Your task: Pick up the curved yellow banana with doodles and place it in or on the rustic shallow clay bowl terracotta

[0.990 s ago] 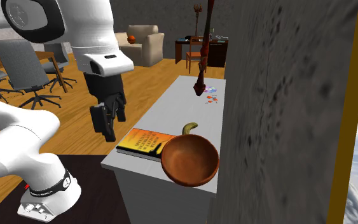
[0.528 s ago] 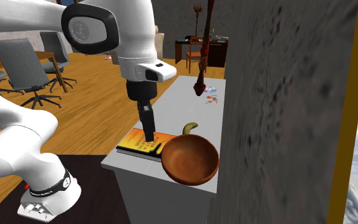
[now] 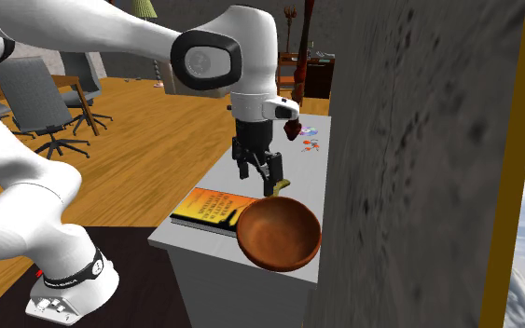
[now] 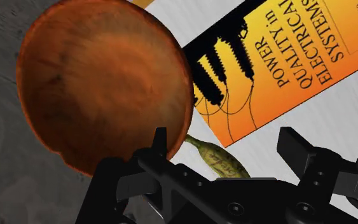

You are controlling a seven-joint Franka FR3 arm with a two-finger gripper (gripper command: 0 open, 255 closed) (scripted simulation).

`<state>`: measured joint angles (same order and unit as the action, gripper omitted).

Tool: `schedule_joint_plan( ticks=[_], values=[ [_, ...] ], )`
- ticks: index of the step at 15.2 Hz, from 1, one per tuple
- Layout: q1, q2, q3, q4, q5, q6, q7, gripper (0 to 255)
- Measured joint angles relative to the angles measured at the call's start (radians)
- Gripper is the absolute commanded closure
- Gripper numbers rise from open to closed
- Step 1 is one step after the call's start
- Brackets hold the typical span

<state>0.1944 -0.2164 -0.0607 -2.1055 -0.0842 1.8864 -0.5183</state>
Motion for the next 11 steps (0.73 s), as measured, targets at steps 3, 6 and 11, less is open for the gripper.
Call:
schedule_joint_plan(
  ticks=[3,6,11],
  values=[
    [0.033,0.092,0.021,0.062,0.002,0.024,-0.078,0],
    [0.061,0.172,0.044,0.125,0.001,0.036,-0.158,0],
    [0.079,0.234,0.061,0.133,-0.003,0.086,-0.204,0]
  ],
)
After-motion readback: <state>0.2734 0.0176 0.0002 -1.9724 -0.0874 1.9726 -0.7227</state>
